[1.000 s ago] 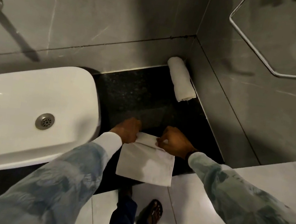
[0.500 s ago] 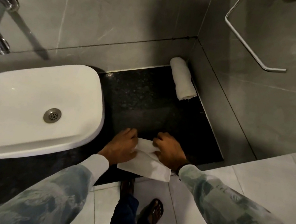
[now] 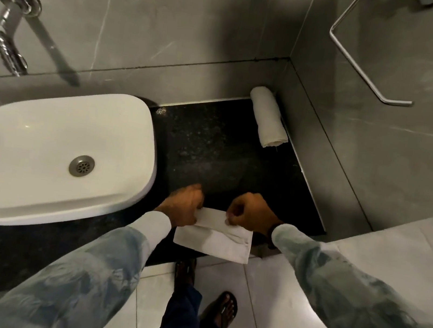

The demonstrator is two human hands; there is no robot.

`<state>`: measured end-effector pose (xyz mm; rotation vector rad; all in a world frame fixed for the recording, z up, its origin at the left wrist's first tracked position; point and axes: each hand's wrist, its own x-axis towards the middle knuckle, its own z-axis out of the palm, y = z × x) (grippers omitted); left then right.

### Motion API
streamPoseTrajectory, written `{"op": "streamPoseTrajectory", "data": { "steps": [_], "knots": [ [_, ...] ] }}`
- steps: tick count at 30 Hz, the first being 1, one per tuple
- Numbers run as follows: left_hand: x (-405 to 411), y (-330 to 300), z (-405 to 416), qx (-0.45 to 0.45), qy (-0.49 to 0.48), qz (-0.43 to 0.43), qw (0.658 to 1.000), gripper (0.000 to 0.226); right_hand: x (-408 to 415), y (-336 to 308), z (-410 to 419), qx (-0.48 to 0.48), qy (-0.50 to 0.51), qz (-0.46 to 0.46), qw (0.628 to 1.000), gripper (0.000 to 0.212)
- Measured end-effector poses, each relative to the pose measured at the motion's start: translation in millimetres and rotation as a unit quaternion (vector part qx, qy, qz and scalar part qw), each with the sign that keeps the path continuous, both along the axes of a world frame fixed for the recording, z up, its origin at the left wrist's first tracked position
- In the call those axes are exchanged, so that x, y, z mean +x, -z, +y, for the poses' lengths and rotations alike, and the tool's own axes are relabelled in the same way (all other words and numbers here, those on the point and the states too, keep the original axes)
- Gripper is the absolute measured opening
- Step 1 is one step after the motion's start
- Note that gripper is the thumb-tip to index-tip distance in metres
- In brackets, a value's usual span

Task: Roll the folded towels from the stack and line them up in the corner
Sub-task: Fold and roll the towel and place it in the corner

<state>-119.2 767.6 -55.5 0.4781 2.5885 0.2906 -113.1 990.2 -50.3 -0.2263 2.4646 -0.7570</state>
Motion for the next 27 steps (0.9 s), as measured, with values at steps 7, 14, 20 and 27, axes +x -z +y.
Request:
{"op": "streamPoseTrajectory", "data": {
  "steps": [7, 14, 20, 27],
  "knots": [
    [23, -1, -2, 0.015, 0.013, -0.001, 1.000, 0.037, 30, 18, -12, 0.076, -0.051, 0.071, 0.993, 0.039],
    [6, -10, -21, -0.011, 0.035, -0.043, 0.998, 0.048, 73, 26, -17, 0.108, -0.200, 0.278, 0.933, 0.032],
    [36, 2, -28, 0.028, -0.010, -0.048, 0.998, 0.033, 80, 21, -13, 0.056, -0.148, 0.230, 0.960, 0.030],
    [80, 13, -29, 0.055, 0.016, 0.094, 0.994, 0.036, 64, 16, -15, -0.033, -0.048, 0.012, 0.998, 0.044]
  ]
}}
